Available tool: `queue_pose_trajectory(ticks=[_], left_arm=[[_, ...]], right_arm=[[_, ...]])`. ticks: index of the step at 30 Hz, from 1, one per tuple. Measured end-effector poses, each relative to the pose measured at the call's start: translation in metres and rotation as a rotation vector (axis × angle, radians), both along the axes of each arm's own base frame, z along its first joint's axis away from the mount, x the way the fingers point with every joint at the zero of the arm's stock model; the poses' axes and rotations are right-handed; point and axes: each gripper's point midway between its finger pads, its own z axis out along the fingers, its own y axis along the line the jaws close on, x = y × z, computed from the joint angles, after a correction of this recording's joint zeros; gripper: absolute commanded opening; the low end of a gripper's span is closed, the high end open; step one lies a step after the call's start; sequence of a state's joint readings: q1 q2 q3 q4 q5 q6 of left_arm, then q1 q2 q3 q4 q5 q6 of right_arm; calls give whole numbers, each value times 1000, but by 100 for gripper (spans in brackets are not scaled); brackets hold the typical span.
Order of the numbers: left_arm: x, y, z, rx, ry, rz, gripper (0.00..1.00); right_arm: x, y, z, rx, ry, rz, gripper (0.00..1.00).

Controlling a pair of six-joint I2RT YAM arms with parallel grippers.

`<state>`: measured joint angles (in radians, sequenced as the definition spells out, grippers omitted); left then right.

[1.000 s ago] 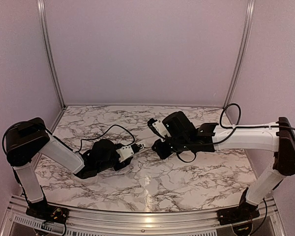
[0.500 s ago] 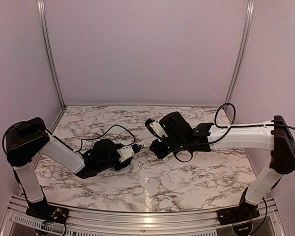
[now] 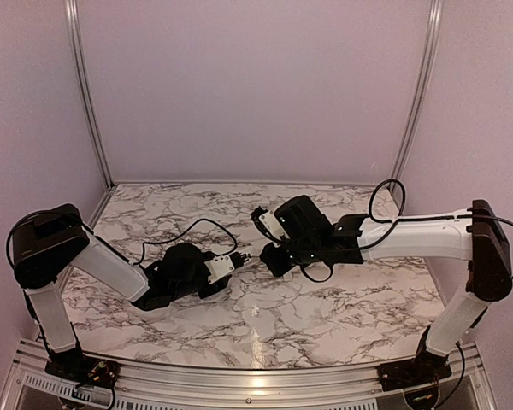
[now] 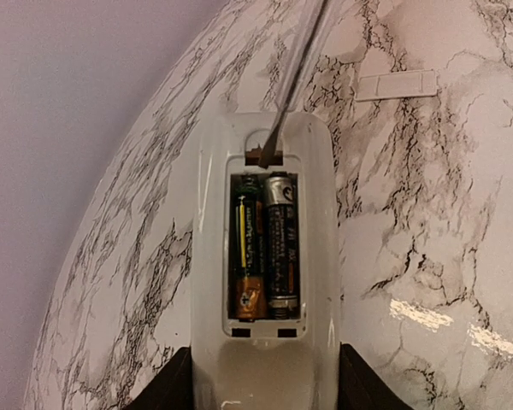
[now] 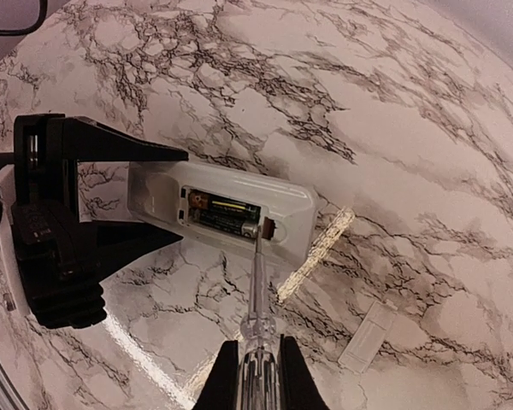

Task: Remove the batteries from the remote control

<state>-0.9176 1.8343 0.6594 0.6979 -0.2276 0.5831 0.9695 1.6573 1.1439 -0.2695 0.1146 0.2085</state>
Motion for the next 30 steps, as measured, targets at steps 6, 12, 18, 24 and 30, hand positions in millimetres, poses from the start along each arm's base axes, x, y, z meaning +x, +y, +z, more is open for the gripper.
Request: queue_pose_trajectory(ticks=[6, 12, 18, 24, 30], left_arm=[[0, 0, -1, 2, 0, 2, 0], [2, -2, -1, 1, -1, 3, 0], [3, -1, -1, 5, -3, 10, 0], [4, -1, -3, 12, -1, 15, 0], [4, -1, -2, 11, -2, 15, 0]], right_arm=[[0, 1, -4, -7, 6, 2, 0], [0, 1, -4, -7, 6, 2, 0], [-1, 1, -4, -6, 8, 4, 0], [0, 1, -4, -7, 6, 1, 0], [0, 0, -5, -11, 3, -3, 0]])
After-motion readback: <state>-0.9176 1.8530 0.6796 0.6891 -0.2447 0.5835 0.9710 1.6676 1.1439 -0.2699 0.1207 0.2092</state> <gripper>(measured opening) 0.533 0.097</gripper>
